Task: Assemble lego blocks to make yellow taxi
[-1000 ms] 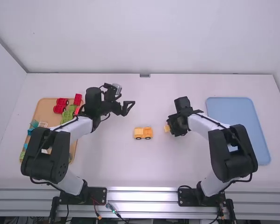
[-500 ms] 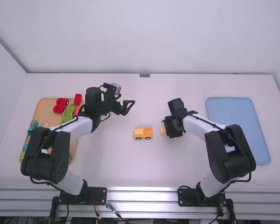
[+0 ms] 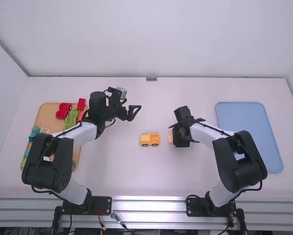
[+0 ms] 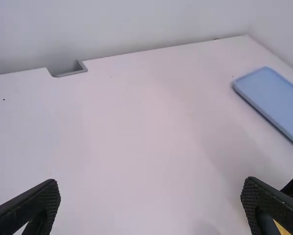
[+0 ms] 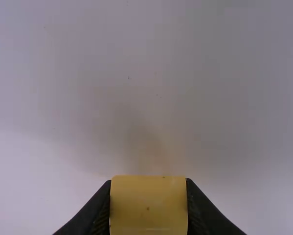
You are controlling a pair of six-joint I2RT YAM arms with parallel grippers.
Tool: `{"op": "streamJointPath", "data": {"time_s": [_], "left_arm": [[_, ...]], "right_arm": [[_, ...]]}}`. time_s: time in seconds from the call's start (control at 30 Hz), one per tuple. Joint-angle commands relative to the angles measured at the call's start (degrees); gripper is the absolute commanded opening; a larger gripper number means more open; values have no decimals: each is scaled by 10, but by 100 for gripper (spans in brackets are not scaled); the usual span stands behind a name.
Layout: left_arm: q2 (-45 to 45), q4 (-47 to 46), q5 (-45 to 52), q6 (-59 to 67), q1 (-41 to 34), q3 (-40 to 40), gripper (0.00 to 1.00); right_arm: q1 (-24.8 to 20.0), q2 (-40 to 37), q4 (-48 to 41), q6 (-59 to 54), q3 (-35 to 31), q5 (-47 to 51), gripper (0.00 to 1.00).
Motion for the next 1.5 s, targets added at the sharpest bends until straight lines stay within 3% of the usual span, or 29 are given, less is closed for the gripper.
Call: {"op": "streamJointPath", "data": {"time_s": [0.0, 0.13, 0.2, 0.23, 0.27, 0.37, 0.53, 0.73, 0.97, 1.13, 1.17, 1.23, 1.3, 1.33, 1.47], "left_arm": [[2, -1, 4, -2, 5, 12, 99], [2, -2, 4, -2, 5, 12, 99], [2, -2, 4, -2, 5, 12, 99], [2, -2, 4, -2, 5, 12, 99], [2, -2, 4, -2, 5, 12, 99], [2, -2, 4, -2, 5, 12, 99], [2, -2, 4, -2, 5, 12, 99], [2, -2, 4, -2, 5, 12, 99], [2, -4, 4, -2, 5, 12, 99], [2, -4, 4, -2, 5, 12, 99], [2, -4, 4, -1, 5, 12, 99], [2, -4, 3, -1, 5, 12, 99], [2, -4, 2, -1, 5, 12, 99], [2, -4, 2, 1, 5, 12, 99], [2, 3, 2, 3, 5, 12, 99]], "right_arm": [[2, -7, 14, 19, -16, 2, 0], [1, -7, 25, 32, -25, 2, 0], [-3, -7, 25, 26, -25, 1, 16], [-6, -7, 25, 25, -25, -2, 39], [-7, -7, 26, 22, -25, -2, 52], [-11, -7, 27, 13, -25, -3, 73], [-11, -7, 27, 13, -25, -2, 98], [-20, -8, 37, -59, -9, -22, 99], [-67, -27, -48, -232, 86, -102, 99], [-106, -30, -99, -530, 180, -277, 99], [-115, -30, -122, -658, 203, -324, 99], [-123, -30, -146, -761, 222, -349, 99], [-128, -30, -153, -896, 232, -307, 99], [-128, -30, -152, -911, 232, -294, 99], [-128, -30, -103, -1049, 227, -69, 99]]}}
